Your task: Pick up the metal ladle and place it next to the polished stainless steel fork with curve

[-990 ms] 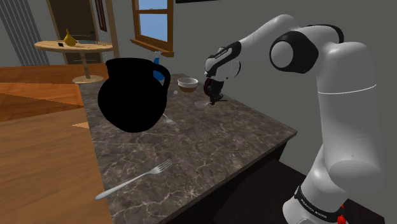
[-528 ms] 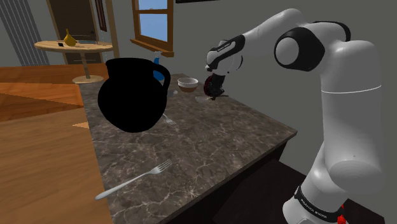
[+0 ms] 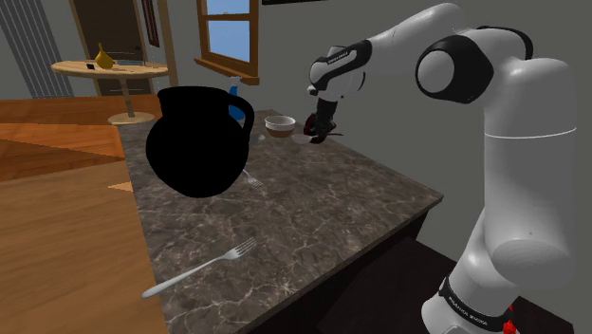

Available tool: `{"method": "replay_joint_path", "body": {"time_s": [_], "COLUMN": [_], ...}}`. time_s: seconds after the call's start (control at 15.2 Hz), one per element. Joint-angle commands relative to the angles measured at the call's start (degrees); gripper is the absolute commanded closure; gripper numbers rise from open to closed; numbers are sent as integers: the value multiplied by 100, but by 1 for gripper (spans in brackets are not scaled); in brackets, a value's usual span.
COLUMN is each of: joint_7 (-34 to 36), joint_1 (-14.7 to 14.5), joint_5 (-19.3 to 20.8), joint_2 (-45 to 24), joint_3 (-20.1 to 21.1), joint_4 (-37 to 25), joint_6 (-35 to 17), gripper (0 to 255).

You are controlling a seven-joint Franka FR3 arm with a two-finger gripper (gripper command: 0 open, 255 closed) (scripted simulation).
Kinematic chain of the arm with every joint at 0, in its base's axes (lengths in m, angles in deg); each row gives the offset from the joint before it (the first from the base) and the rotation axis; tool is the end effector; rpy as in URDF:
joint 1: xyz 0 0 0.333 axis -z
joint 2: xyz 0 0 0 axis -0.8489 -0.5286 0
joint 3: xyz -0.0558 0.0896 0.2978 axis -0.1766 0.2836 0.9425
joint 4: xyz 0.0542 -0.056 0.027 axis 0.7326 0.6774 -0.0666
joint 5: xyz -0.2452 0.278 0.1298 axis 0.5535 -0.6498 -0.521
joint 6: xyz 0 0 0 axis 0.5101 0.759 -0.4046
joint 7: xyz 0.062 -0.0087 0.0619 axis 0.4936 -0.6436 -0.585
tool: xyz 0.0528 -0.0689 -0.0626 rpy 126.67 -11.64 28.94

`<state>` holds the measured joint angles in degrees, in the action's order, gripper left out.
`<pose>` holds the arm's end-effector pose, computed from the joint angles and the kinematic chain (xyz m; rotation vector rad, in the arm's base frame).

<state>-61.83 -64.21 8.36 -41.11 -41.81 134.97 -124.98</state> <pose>0.6238 -0.2251 0.4209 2.3725 1.9404 0.1432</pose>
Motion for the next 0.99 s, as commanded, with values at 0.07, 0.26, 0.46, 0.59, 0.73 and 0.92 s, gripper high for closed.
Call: {"method": "replay_joint_path", "body": {"time_s": [0.07, 0.26, 0.46, 0.59, 0.73, 0.92], "joint_7": [49, 206, 636, 945, 1268, 1766], "joint_1": [-8, -148, -539, -774, -989, -1277], "joint_5": [57, 177, 453, 639, 820, 1075], "joint_2": [67, 259, 703, 977, 1231, 1573], "joint_3": [-25, -37, -10, 32, 93, 218], "joint_4": [-157, -41, 527, 860, 1159, 1550], "joint_6": [215, 256, 43, -75, -175, -292], "gripper": [255, 255, 255, 255, 255, 255]}}
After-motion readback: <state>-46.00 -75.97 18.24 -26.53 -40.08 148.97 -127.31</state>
